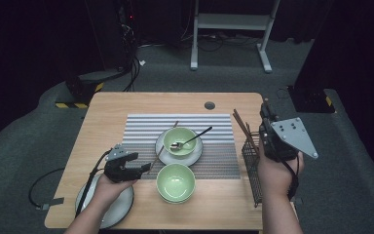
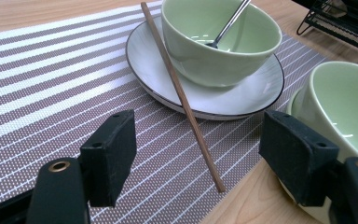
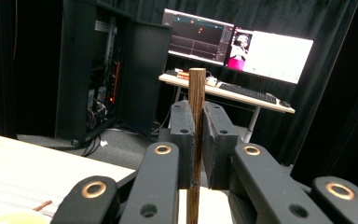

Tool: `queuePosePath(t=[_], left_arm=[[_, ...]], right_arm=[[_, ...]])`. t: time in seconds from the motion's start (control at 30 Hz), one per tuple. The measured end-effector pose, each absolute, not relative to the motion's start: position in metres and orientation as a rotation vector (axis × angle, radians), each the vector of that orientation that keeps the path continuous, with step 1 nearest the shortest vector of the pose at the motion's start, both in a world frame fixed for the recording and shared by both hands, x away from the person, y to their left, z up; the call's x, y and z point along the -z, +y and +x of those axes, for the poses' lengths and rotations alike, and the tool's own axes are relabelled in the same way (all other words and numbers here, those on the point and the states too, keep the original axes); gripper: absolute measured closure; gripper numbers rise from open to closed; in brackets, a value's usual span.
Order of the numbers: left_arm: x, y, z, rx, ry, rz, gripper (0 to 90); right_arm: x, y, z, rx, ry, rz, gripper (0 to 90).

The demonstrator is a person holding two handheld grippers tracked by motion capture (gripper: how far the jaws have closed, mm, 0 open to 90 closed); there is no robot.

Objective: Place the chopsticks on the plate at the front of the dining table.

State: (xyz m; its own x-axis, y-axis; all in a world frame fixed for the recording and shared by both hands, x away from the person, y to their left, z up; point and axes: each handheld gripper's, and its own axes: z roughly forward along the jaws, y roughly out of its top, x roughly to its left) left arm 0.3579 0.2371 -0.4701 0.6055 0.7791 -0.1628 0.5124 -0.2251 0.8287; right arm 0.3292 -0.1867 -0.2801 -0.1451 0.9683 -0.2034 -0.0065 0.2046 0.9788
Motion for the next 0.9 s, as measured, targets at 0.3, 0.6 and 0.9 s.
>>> queuePosePath(t=[0.3,0.6,0.9], left_arm=[[0.468,0.24,0.356,-0.361,1.033,1.894,27.6],[0.466,0.241,0.356,-0.352,1.032,1.881,27.4],[0.465,0.239,0.353,-0.358,1.014,1.871,26.8]], right_arm=[[0.277,-0.175,0.329,-1.178,1.409,0.955,83.7],[0.271,-0.164,0.327,-1.206,1.416,0.926,83.8],[0.277,-0.152,0.328,-1.243,1.437,0.922,83.7]])
